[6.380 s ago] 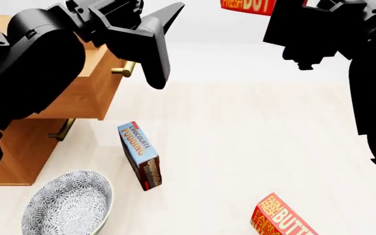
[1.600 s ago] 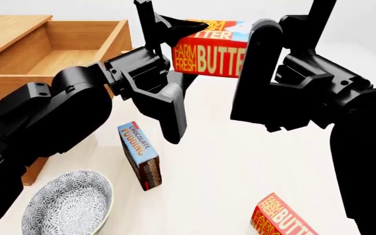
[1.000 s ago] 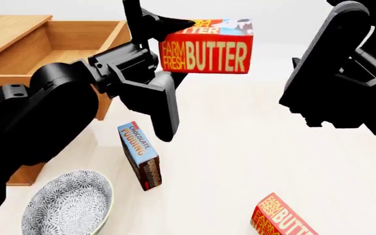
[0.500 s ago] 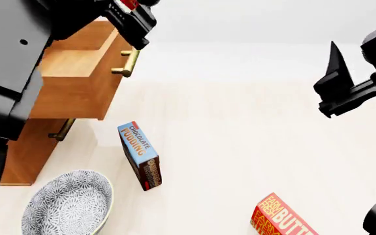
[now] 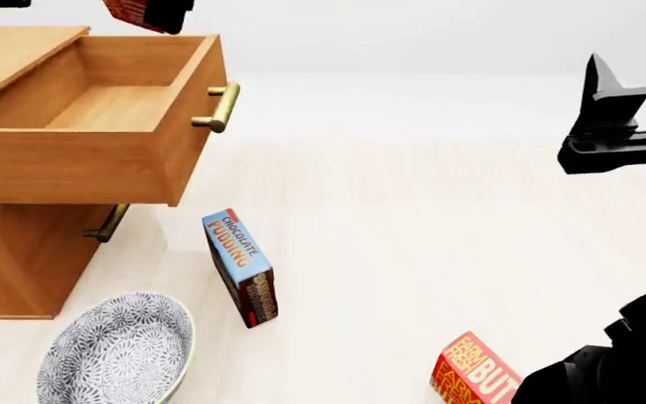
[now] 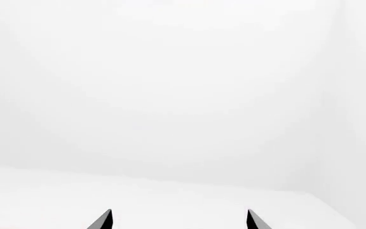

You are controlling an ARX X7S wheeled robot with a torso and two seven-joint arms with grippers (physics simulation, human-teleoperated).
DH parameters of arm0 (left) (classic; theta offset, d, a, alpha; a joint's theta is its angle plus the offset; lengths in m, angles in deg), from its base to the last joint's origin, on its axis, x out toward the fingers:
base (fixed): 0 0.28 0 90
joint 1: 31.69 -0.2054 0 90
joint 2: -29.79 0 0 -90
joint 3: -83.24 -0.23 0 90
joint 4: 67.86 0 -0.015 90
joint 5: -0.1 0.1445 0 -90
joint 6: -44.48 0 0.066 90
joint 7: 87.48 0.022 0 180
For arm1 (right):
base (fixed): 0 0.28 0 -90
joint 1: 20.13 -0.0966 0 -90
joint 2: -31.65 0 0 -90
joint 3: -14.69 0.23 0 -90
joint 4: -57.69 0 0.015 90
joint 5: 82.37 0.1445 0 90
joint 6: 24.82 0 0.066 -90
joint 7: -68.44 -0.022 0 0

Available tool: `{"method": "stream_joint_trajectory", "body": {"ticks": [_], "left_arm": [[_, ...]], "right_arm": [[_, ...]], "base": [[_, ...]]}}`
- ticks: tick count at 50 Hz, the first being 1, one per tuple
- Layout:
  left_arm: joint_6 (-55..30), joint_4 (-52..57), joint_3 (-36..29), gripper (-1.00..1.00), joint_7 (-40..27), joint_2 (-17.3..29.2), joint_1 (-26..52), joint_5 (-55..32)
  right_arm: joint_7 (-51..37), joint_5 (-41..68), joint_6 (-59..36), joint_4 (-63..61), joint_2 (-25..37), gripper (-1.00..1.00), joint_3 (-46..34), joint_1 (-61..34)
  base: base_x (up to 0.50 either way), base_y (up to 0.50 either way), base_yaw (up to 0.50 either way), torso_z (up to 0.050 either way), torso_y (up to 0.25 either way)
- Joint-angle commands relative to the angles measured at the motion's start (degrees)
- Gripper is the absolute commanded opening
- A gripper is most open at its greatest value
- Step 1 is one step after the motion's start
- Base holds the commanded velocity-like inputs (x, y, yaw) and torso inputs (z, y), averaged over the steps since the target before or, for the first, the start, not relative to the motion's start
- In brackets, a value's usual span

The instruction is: Put the butter at the front in the top drawer of the cabinet and close it.

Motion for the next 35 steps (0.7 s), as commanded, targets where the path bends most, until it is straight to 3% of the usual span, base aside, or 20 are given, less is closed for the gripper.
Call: {"method": "stream_joint_trajectory", "body": {"ticks": [1, 8, 21, 35], "left_arm": [[0.13, -22.23, -3.28, -1.0, 1.19, -3.13, 11.79, 1.73], [14.83, -55.68, -3.4, -1.0, 1.34, -9.86, 22.18, 3.41], [11.32, -56.73, -1.66, -1.0, 4.04, -9.55, 20.79, 7.97], [9.04, -56.74, 8.07, -1.0, -3.68, -8.6, 19.02, 8.52]], "right_arm": [[3.98, -2.14, -0.22, 0.68, -3.33, 1.0, 4.53, -0.39], [8.04, -5.77, -0.85, 0.97, -3.46, 1.0, 4.37, -1.37], [10.08, -8.27, 0.64, 0.2, -3.96, 1.0, 4.84, 0.7], [11.36, -9.1, 1.05, -1.01, -4.63, 1.0, 5.44, 2.86]], "base": [[0.0, 0.0, 0.0, 0.0, 0.01], [0.0, 0.0, 0.0, 0.0, 0.0], [0.0, 0.0, 0.0, 0.001, 0.002], [0.0, 0.0, 0.0, 0.0, 0.001]]}}
